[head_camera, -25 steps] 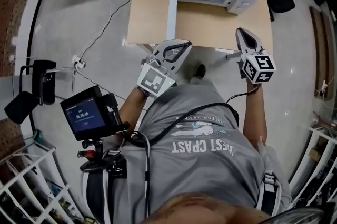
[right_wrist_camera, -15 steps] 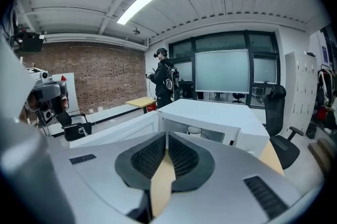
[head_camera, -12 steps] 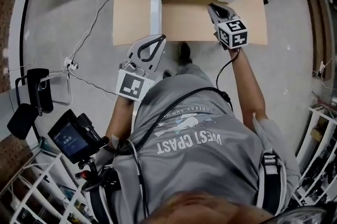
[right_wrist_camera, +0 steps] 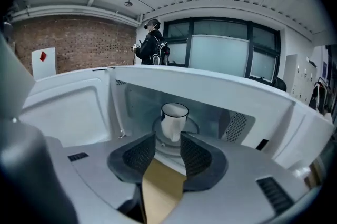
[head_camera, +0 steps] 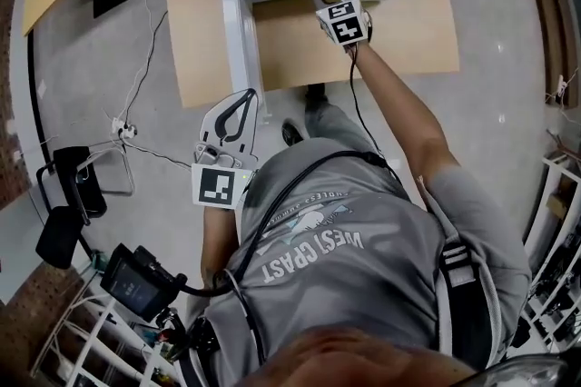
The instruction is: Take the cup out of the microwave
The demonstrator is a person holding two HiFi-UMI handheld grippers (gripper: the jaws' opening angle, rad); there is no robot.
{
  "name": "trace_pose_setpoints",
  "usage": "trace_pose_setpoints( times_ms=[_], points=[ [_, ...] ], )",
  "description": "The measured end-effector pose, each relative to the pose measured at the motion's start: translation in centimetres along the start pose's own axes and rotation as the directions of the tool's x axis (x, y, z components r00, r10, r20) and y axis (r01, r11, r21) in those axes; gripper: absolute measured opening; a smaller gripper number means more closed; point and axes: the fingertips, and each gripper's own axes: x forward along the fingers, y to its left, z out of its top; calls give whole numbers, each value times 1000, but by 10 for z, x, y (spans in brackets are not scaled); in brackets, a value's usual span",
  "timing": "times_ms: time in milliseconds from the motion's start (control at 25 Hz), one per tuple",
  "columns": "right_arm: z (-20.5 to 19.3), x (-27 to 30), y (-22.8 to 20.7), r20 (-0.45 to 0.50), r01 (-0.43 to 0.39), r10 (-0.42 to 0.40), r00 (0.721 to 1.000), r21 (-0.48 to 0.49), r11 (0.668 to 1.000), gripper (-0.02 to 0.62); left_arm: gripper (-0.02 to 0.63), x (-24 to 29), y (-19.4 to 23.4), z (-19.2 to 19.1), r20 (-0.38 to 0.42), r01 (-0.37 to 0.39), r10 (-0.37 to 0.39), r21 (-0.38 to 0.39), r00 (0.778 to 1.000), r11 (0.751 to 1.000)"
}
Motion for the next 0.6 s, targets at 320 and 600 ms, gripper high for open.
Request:
trace_pose_setpoints(
  times_ms=[320,600],
  points=[
    [-9,93,-29,-67,-14,10,998,-62,998,129,43,39,27,-19,-71,-68,65,-53,995,996],
    [-7,101,-29,-69,6,-8,998,-33,999,83,43,42,35,-20,-78,-79,73,-77,994,994]
  ],
)
